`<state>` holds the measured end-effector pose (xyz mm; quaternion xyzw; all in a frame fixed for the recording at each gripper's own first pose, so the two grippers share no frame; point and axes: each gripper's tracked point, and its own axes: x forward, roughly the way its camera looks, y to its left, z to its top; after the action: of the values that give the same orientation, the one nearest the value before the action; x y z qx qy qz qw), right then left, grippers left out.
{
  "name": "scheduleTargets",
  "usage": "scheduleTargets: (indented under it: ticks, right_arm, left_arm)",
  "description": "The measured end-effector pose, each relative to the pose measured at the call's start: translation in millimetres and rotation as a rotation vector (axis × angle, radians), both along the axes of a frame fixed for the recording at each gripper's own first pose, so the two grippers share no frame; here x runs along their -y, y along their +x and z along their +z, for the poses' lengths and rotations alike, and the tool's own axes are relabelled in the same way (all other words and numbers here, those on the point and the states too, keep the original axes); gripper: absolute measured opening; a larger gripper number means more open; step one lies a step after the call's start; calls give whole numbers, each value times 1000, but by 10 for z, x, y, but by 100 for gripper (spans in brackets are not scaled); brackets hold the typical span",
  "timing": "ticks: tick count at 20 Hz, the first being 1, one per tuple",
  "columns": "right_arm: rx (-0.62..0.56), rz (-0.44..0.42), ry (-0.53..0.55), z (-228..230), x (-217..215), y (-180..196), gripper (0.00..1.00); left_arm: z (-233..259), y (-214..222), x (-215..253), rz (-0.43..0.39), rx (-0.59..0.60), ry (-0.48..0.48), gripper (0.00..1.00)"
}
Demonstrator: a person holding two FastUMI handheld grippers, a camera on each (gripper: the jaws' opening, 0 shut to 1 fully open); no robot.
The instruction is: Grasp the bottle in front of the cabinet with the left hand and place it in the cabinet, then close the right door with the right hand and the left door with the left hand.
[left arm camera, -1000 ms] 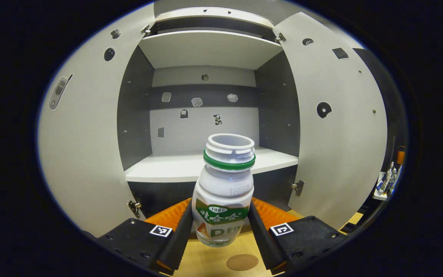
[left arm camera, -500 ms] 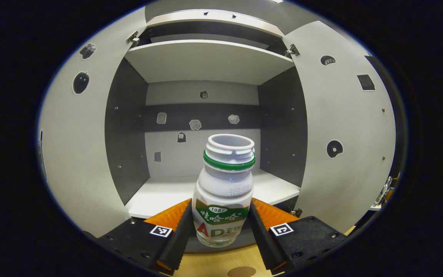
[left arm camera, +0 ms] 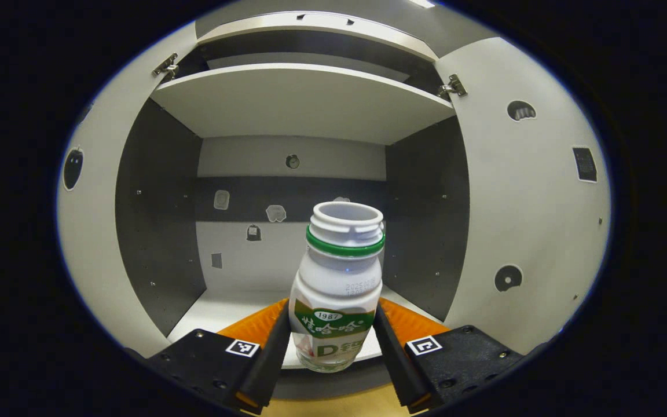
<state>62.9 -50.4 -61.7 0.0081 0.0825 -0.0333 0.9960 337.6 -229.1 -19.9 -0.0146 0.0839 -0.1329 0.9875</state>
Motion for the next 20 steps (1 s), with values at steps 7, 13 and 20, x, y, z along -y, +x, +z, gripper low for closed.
scheduleTargets:
  ticks: [7, 13, 20]
  right_arm:
    - [7, -38, 17, -12, 276, 41, 98]
    - [6, -59, 40, -49, 442, 20, 98]
    - [2, -56, 45, -86, 481, 56, 98]
  left_arm:
    - [-285, 555, -32, 52, -106, 8, 78]
    - [-651, 712, -32, 60, -204, -12, 78]
    - [-779, 740, 24, 63, -245, -35, 80]
